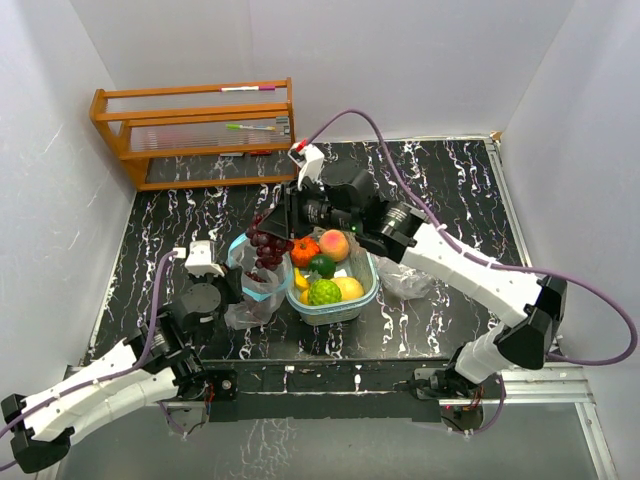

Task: Place the food in the zip-top bag and seal the zipper
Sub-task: Place the fake fruit in the zipper food storage bag.

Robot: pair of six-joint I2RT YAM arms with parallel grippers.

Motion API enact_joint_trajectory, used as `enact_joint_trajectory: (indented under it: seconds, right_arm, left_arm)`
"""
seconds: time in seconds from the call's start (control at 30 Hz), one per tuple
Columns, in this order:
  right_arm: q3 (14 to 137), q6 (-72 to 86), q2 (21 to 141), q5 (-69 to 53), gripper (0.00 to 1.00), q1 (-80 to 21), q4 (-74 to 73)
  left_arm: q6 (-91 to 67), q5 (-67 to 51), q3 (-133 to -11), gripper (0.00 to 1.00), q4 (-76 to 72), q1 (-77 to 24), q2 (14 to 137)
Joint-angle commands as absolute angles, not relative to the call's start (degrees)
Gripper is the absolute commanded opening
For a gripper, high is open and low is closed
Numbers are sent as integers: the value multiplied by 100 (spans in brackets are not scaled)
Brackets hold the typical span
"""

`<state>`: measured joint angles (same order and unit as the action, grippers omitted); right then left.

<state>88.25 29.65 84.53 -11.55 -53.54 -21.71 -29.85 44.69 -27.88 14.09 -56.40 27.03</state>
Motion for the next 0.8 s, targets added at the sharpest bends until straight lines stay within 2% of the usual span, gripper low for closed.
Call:
enact_joint_trajectory:
  seconds: [0.0,0.5,0.53,0.7,0.77]
  right_arm:
    - [8771,3085,8604,-1435,8,-5387,-1365]
    - [8080,3230,8930,-979,8,-5502,-1229]
    - [8234,3215,9037,-950,11,-5523,-1264]
    - [8922,2971,9445,-419,53,-5831,-1763]
    - [8974,2945,9426,-183,58,-5885,-1895]
  left_arm:
    - [-2997,4468,-3067,0,1385,-5631,2555]
    - [-2942,4393,-3144,0,1259,-5629,2593]
    - [-2944,4387,-3146,0,1257,-5631,2619]
    - [-2936,4392,-3140,0,1209,-5628,2701]
    - [-2940,4379,-3144,0,1196,-5626,2713]
